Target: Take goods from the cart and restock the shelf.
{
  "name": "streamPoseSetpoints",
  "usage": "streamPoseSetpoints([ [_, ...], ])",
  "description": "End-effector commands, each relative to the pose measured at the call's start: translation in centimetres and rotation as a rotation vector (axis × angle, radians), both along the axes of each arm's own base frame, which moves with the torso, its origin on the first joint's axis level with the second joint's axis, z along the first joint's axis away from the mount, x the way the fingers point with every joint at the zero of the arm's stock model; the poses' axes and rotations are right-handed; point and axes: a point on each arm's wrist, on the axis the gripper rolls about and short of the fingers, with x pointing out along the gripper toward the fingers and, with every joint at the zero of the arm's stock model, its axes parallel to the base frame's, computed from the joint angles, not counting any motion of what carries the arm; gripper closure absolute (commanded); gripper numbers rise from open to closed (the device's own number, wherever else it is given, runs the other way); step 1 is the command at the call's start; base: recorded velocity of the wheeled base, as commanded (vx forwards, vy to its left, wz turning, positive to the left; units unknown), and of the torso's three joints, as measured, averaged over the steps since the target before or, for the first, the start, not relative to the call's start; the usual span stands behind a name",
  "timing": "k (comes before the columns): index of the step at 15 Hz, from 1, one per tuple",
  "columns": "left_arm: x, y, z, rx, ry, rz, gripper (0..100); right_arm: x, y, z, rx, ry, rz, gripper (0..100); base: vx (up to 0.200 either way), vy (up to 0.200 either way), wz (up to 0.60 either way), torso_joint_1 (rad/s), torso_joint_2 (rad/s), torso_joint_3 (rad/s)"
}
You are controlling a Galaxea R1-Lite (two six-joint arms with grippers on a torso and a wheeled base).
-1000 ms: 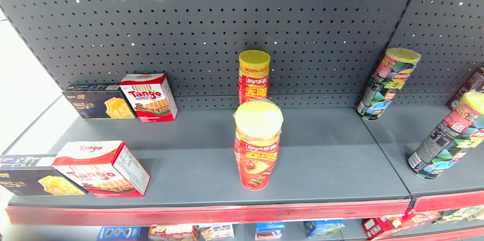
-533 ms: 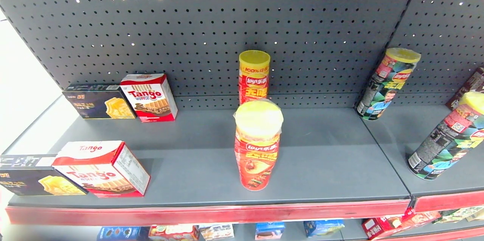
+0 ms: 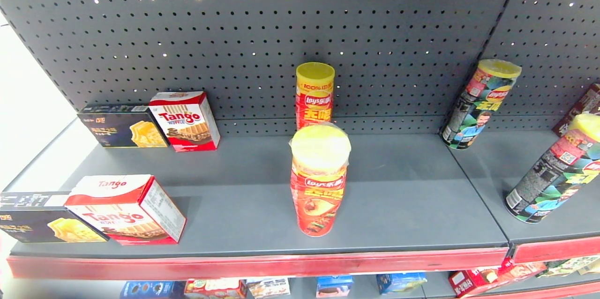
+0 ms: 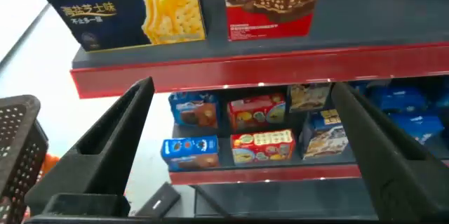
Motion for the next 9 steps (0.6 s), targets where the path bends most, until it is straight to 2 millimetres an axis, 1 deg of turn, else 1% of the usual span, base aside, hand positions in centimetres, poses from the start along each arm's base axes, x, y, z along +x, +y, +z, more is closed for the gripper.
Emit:
streamPoseSetpoints([
  [1, 0.02, -0.07, 0.05, -0.002, -0.006, -0.032, 0, 0.01, 0.00, 0.00, 0.000, 0.001, 0.001, 0, 0.000, 0.000, 0.00, 0.000, 0.00, 0.000],
  [2, 0.03, -0.16, 0.03, 0.001, -0.007, -0.070, 0, 0.01, 0.00, 0.00, -0.001, 0.001, 0.003, 0, 0.000, 0.000, 0.00, 0.000, 0.00, 0.000],
  [4, 0.03, -0.15, 0.02, -0.008, -0.006, -0.067, 0, 0.01, 0.00, 0.00, 0.000, 0.001, 0.003, 0, 0.000, 0.000, 0.00, 0.000, 0.00, 0.000],
  [7, 0.03, -0.15, 0.02, -0.011, -0.006, -0.064, 0, -0.01, 0.00, 0.05, 0.000, -0.001, 0.003, 0, -0.200, 0.000, 0.00, 0.009, 0.00, 0.002],
  [9, 0.03, -0.15, 0.02, -0.013, -0.006, -0.064, 0, 0.01, 0.00, 0.00, 0.003, 0.001, 0.003, 0, 0.000, 0.000, 0.00, 0.000, 0.00, 0.000],
])
